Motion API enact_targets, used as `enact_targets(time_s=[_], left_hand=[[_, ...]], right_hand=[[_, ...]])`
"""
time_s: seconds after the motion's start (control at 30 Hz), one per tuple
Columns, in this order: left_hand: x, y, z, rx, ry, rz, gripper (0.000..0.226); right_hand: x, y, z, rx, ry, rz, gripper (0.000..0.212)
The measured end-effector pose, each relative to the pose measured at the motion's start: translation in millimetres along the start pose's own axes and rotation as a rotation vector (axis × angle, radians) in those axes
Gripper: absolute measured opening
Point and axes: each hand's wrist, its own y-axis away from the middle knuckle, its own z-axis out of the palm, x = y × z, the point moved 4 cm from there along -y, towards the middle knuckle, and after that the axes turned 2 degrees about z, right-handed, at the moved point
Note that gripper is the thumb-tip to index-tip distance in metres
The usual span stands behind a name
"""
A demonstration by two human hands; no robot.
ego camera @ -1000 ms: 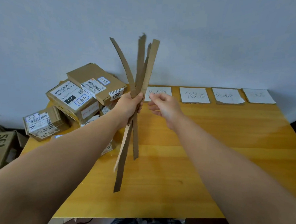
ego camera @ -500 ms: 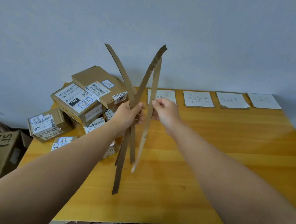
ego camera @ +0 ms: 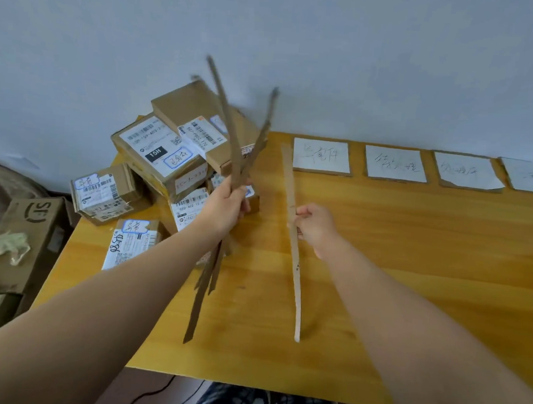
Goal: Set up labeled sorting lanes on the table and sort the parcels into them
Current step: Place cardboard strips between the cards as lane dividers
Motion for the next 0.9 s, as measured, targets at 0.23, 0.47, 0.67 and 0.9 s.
enact_targets(time_s=[0.23, 0.47, 0.67, 0.9], left_hand=[[-20, -10, 5, 0.019, 0.01, 0.0, 0.022], [-20, -23, 4, 0.032, 0.066, -0.034, 0.019], [-19, -30, 5, 0.023, 0.076, -0.032, 0.02], [-21, -29, 2, 0.019, 0.081, -0.039, 0.02]], right_hand=[[24, -21, 24, 0.018, -0.014, 0.119, 0.015], [20, -34, 27, 0.025, -0.03, 0.145, 0.019], [18, -42, 28, 0.066, 0.039, 0.155, 0.025], [24, -46, 32, 0.103, -0.058, 0.201, 0.021]])
